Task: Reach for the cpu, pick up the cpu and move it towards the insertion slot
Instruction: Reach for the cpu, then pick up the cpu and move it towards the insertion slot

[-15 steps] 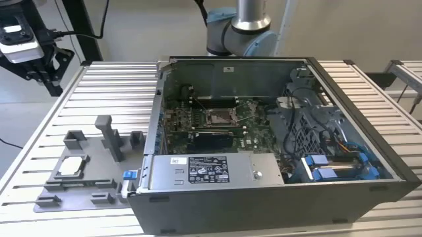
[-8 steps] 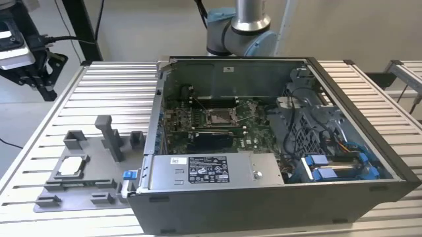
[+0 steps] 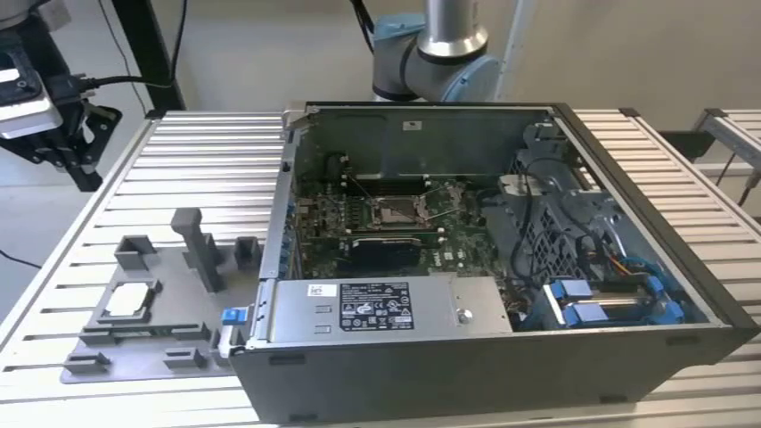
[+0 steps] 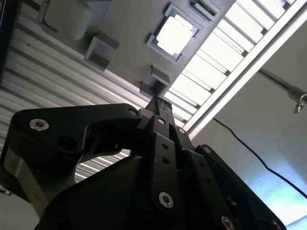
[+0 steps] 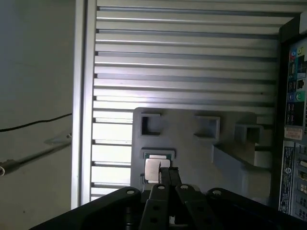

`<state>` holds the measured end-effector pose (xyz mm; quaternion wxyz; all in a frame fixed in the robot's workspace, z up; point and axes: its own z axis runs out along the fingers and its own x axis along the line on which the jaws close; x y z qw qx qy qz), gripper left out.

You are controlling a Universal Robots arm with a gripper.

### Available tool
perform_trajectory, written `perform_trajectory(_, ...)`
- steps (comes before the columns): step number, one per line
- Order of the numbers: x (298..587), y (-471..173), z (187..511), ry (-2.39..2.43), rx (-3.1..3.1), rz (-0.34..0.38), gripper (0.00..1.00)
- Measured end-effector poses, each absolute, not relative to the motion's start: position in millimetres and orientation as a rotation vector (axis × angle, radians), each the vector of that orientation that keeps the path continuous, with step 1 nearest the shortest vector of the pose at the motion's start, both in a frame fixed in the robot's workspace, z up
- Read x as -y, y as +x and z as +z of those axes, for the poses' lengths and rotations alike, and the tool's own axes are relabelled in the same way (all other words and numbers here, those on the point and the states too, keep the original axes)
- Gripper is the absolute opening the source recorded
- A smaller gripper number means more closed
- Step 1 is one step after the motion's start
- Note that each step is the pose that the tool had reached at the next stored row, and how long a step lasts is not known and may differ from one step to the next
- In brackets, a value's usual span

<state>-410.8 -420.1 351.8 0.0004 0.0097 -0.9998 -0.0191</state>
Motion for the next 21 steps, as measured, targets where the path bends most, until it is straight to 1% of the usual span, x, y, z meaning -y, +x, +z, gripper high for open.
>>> perform_trajectory(3, 420.2, -410.8, 351.8, 0.031, 3.140, -0.060, 0.00)
perform_trajectory(4, 420.2, -410.8, 351.8, 0.031, 3.140, -0.060, 1.00)
perform_trajectory(21, 420.2, -411.1, 348.8, 0.031, 3.140, -0.060, 1.00)
